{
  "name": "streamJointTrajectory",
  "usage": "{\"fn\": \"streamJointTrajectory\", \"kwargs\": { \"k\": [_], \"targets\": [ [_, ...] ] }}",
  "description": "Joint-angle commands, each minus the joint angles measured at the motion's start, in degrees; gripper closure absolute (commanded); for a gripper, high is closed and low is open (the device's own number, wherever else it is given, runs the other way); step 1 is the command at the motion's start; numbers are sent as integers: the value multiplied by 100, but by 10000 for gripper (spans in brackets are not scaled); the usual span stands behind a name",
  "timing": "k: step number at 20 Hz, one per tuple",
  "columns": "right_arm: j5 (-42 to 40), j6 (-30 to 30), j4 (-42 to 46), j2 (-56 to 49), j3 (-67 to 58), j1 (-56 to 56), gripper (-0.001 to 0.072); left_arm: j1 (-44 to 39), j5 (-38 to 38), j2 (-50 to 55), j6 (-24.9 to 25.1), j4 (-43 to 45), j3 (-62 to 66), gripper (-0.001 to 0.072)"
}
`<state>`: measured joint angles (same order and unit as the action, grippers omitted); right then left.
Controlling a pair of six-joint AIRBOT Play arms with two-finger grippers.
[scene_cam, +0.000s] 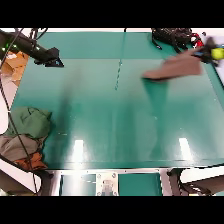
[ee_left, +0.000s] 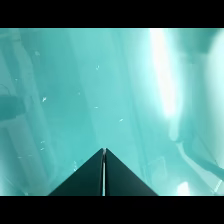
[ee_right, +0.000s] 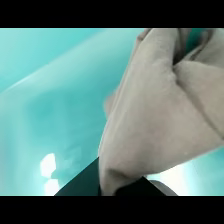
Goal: Fold the shirts.
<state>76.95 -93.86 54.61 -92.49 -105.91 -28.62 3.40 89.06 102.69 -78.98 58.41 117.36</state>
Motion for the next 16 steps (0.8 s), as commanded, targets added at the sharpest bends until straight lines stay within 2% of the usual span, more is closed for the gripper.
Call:
{"fn": "streamJointTrajectory", "kwargs": {
  "k": [1, 4, 8, 10, 13, 14, 15, 16],
  "targets": [
    [363, -420, 1193, 505, 457, -1543, 699, -2, -9, 0, 0, -52, -162, 686],
    [297, -514, 1773, 1102, 1705, -2830, 701, -2, -26, 0, 4, -50, -413, 687],
    [-369, -380, 1851, 1895, 3989, -4310, 700, -2, -160, 0, 4, -212, -435, 687],
    [-772, -243, 1849, 2031, 4979, -4767, 700, -2, -160, 0, 4, -391, -435, 686],
    [-1292, 4, 1943, 2026, 5633, -5038, 695, -2, -140, 0, 4, -564, -435, 686],
    [-1285, 4, 2065, 2026, 5635, -5042, 619, -2, -138, 0, 4, -586, -435, 687],
    [-1182, 4, 2168, 2026, 5591, -5040, 287, -2, -140, 0, 4, -605, -435, 686],
    [-920, 2, 2354, 2026, 5475, -5040, 149, -2, -140, 0, 4, -616, -435, 687]
  ]
}}
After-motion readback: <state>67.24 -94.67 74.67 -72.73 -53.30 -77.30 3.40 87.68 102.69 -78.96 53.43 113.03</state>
